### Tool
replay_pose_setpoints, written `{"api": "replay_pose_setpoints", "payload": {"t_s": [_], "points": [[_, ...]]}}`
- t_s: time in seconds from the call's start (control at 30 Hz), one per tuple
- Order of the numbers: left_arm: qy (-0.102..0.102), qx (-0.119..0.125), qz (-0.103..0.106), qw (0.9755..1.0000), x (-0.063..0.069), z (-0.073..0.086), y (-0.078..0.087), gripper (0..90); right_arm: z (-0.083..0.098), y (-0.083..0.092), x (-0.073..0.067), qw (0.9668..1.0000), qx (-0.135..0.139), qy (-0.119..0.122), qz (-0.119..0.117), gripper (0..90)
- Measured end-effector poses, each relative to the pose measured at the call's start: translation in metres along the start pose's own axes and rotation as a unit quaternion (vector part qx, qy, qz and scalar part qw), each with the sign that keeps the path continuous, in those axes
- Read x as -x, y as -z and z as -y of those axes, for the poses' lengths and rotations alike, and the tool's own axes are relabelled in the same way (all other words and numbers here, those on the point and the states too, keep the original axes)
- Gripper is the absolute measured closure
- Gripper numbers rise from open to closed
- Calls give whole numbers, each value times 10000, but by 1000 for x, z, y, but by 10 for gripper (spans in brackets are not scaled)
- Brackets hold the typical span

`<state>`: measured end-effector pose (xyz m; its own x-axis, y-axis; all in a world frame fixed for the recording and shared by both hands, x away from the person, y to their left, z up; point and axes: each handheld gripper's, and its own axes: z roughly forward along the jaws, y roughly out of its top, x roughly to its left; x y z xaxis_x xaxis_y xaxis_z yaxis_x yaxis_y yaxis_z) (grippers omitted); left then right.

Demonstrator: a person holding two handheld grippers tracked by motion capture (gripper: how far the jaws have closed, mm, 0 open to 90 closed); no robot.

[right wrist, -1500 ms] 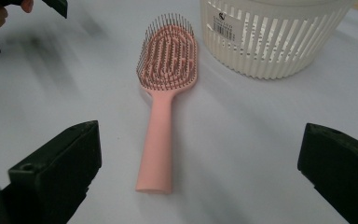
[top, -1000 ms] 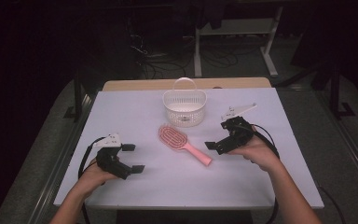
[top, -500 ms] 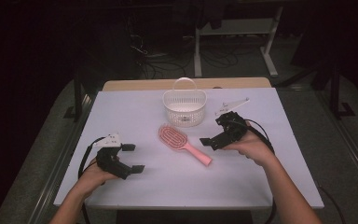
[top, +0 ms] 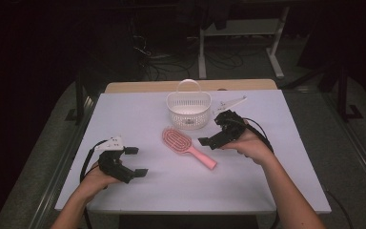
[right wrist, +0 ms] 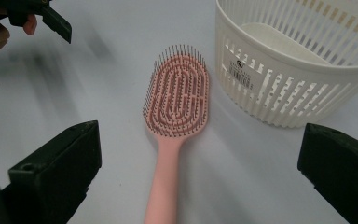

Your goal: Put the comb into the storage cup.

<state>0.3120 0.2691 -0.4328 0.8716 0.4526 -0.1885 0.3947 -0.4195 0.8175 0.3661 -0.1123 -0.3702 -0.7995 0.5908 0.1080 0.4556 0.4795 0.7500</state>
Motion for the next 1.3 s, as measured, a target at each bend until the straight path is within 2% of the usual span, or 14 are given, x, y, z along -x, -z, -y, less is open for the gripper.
{"api": "replay_pose_setpoints", "payload": {"t_s": [0.63,1.3], "points": [[-18,-6,17,10000,1,0,-1,0,-16,-13,2,9999,-101,51,-31,0],[-26,15,25,10000,1,-1,0,0,-35,-34,-6,9993,-333,170,-99,0]]}}
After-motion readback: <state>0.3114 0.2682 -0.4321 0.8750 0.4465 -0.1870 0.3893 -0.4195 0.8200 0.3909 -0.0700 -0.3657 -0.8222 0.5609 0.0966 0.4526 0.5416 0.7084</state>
